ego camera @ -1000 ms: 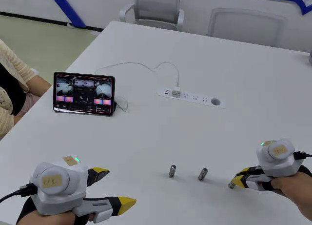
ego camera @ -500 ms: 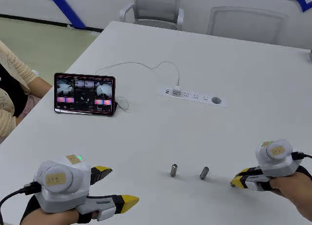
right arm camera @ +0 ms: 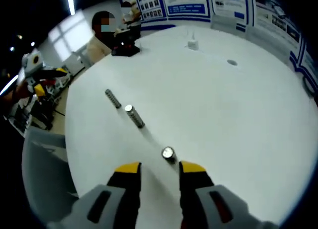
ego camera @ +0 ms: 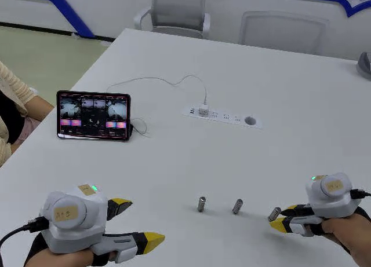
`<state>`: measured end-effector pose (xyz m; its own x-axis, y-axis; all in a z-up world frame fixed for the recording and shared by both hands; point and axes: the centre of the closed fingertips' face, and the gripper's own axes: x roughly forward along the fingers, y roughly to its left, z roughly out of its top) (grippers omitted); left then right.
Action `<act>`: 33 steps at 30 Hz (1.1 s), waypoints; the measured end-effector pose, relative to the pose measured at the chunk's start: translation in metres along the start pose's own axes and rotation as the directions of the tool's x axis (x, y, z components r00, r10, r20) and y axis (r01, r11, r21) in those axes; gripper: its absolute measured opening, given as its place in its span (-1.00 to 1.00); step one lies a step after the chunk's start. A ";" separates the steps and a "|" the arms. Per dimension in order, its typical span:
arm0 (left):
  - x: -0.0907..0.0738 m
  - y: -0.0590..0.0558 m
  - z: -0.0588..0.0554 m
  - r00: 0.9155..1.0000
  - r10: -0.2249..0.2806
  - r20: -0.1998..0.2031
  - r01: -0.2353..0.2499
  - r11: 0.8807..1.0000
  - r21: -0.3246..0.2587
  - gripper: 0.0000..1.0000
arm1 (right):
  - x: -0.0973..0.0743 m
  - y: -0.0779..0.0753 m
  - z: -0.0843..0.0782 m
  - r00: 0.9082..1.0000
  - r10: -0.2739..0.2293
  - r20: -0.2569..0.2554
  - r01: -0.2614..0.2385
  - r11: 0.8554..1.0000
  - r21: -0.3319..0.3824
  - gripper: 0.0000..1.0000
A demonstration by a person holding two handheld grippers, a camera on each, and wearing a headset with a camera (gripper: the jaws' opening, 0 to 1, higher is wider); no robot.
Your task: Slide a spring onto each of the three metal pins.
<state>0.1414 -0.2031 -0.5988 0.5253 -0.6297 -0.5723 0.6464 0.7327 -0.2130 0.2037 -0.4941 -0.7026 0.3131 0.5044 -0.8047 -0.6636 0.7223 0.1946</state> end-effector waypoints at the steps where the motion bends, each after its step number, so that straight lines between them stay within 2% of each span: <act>1: 0.001 0.000 0.000 1.000 -0.004 -0.002 0.004 1.000 0.000 0.28 | -0.001 0.000 -0.001 1.000 -0.003 0.003 0.003 1.000 0.007 -0.35; 11: 0.005 0.002 0.007 1.000 -0.011 0.003 0.011 1.000 0.007 0.31 | -0.013 0.009 -0.008 0.998 -0.009 0.061 0.005 0.997 0.074 -0.11; 17: 0.007 0.004 0.010 1.000 -0.020 0.009 0.020 1.000 0.009 0.30 | -0.021 0.016 -0.009 0.991 -0.024 0.131 0.007 0.992 0.124 0.01; 26: 0.013 0.003 0.013 0.999 -0.036 -0.001 0.036 0.999 0.011 0.37 | -0.029 0.029 -0.008 0.984 -0.027 0.179 0.001 0.989 0.145 0.15; 33: 0.018 0.005 0.013 0.999 -0.046 -0.002 0.046 0.999 0.000 0.45 | -0.040 0.033 -0.005 0.970 -0.062 0.234 0.019 0.983 0.183 0.26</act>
<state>0.1613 -0.2143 -0.5995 0.4937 -0.6623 -0.5636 0.6699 0.7028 -0.2391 0.1659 -0.4926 -0.6672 0.5042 0.5553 -0.6613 -0.5223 0.8060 0.2785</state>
